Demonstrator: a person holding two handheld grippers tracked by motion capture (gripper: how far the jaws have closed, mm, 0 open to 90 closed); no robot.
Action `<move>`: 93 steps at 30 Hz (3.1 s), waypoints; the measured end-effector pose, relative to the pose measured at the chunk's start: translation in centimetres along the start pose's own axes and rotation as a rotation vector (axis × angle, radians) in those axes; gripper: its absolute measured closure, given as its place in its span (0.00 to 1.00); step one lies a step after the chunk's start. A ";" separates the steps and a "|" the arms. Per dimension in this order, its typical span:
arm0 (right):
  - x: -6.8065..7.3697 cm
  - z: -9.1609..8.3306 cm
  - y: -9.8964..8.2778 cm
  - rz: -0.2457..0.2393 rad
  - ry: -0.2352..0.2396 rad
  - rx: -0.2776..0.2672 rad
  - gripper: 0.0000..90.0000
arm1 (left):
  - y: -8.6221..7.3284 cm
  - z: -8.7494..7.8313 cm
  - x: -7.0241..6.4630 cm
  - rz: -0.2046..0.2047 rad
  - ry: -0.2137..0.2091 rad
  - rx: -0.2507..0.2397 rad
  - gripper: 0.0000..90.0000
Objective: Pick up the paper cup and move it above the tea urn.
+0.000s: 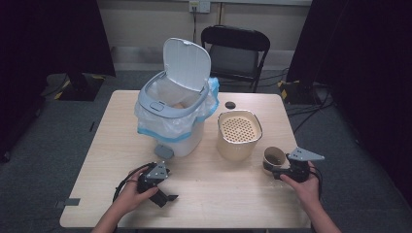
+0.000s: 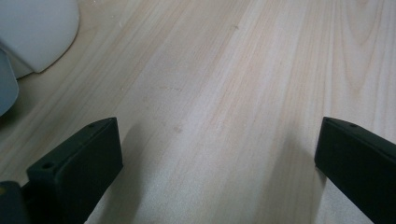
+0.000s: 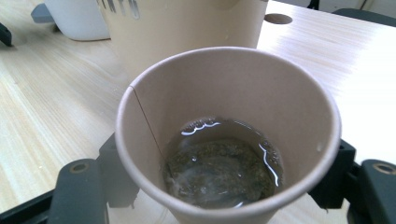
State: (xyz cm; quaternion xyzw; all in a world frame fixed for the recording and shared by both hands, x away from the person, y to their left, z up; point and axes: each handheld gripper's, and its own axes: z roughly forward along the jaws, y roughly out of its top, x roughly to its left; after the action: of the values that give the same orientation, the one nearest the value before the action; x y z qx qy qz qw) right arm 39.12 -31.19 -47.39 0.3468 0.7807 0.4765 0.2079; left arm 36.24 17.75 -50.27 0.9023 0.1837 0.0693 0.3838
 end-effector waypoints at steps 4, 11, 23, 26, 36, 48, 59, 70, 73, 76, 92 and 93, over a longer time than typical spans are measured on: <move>-0.7 0.8 0.5 -0.023 0.016 0.012 0.30 | 0.0 0.0 0.0 0.001 -0.001 -0.002 0.00; -2.3 1.8 1.0 -0.015 0.027 0.013 0.31 | 0.0 0.0 0.0 0.002 -0.001 -0.002 0.00; -4.6 3.5 2.3 -0.037 0.054 0.044 0.31 | 0.0 0.0 0.0 0.007 -0.003 0.002 0.00; -5.1 3.7 2.7 -0.034 0.055 0.038 0.31 | 0.0 0.0 -0.1 0.005 -0.005 -0.006 0.00; -6.5 4.5 4.0 -0.051 0.074 0.031 0.32 | 0.0 0.0 -0.1 0.006 -0.005 -0.006 0.00; -8.1 5.5 6.5 -0.061 0.049 0.010 0.32 | 0.0 0.0 0.0 0.007 -0.007 -0.006 0.00; -9.6 6.2 8.5 -0.070 0.032 -0.012 0.32 | 0.0 0.0 0.0 0.007 -0.007 -0.006 0.00; -10.5 6.5 10.6 -0.116 -0.003 -0.004 0.32 | 0.0 0.0 0.0 0.007 -0.007 -0.005 0.00; -10.3 6.6 11.4 -0.151 -0.011 0.004 0.32 | 0.0 0.0 0.0 0.007 -0.007 -0.006 0.00; -10.2 6.7 12.2 -0.168 -0.007 -0.003 0.32 | 0.0 0.0 0.0 0.007 -0.007 -0.006 0.00; -8.9 6.3 16.1 -0.386 -0.083 -0.034 0.32 | 0.0 0.0 0.0 0.007 -0.007 -0.006 0.00; -8.7 6.2 16.3 -0.411 -0.097 -0.027 0.32 | 0.0 0.0 0.0 0.006 -0.007 -0.006 0.00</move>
State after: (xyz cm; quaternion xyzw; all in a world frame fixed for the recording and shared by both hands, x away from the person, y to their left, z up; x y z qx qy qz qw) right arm 54.66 -28.91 -35.84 0.1998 0.8176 0.4173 0.3427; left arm 36.21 17.70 -50.29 0.9020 0.1793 0.0681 0.3868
